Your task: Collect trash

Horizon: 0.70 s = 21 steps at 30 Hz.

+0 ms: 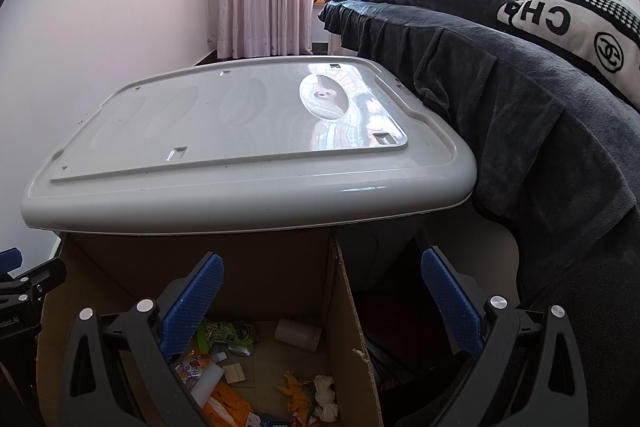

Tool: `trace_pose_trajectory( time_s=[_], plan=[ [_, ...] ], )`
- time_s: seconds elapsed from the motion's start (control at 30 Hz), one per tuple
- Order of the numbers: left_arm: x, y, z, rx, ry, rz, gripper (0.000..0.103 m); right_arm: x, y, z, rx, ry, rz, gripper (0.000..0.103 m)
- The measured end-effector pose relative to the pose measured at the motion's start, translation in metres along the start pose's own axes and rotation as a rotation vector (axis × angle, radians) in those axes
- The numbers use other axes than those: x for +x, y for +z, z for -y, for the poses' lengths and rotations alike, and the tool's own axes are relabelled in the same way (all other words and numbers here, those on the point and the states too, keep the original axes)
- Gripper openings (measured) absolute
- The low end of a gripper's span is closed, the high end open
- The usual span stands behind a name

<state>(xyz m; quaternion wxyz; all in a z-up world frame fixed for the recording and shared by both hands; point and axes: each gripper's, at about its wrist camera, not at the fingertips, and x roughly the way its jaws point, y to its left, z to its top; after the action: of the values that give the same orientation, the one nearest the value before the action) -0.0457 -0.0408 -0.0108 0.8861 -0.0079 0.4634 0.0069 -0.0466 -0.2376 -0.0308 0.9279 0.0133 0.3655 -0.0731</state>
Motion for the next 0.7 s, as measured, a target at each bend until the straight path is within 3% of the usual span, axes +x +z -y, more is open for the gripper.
trace_pose_trajectory(
  time_s=[0.43,0.6,0.7],
  plan=[
    [0.000,0.001,-0.001,-0.002,-0.004,0.001,0.093,0.000,0.000,0.000,0.004,0.002,0.005,0.098],
    [-0.010,0.010,-0.010,-0.037,-0.067,0.045,0.093,-0.003,0.000,0.003,0.022,0.011,0.020,0.098],
    [-0.014,0.018,-0.009,-0.024,-0.054,0.067,0.093,-0.001,0.000,0.004,0.025,0.009,0.012,0.098]
  ],
)
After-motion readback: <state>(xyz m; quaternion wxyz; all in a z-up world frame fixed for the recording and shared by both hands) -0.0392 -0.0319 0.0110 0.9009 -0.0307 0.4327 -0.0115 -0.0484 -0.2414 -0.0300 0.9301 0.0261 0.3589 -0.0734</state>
